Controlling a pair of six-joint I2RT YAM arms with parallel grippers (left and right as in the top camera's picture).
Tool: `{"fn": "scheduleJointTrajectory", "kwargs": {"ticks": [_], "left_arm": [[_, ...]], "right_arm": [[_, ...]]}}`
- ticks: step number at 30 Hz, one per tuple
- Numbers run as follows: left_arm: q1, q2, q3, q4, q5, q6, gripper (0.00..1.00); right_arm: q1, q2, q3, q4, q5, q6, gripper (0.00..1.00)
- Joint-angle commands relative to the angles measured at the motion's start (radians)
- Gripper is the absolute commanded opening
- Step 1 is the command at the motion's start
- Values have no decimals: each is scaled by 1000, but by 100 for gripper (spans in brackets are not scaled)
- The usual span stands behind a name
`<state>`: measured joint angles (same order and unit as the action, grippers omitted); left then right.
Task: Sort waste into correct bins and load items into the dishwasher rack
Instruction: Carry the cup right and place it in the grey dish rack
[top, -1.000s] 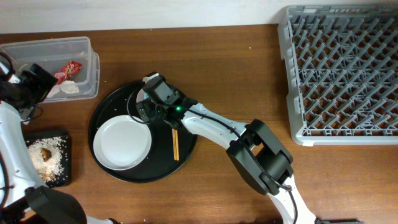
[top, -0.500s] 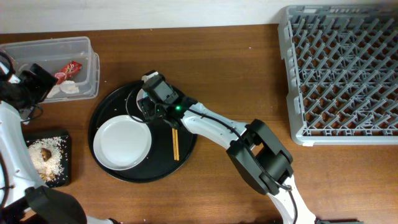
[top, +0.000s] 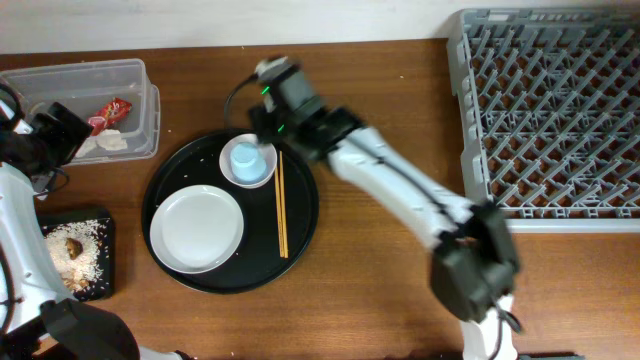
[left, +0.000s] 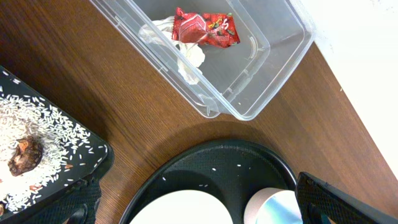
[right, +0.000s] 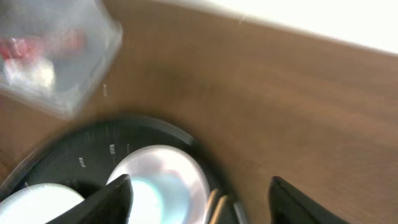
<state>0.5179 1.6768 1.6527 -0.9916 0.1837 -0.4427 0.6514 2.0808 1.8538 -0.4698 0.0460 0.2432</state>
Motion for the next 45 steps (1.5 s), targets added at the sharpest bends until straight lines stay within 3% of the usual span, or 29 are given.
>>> {"fn": "scheduleJointTrajectory", "kwargs": {"ticks": [1,5,12,29,37,45], "left_arm": [[4,0,1,-2,3,-9,99],[4,0,1,-1,3,-10,99],[4,0,1,-2,3,-9,99],[4,0,1,-2,3,-9,99],[4,0,1,-2,3,-9,99],[4,0,1,-2,3,-9,99]], "right_arm": [[-78,-117,38,-33,-182,0,79],[-40,-79,33,-61,-191,0,80],[85,80,32,-47,-6,0,87],[148,256,32,19,-6,26,89],[159,279,32,22,46,31,84],[159,260,47,31,45,31,71]]}}
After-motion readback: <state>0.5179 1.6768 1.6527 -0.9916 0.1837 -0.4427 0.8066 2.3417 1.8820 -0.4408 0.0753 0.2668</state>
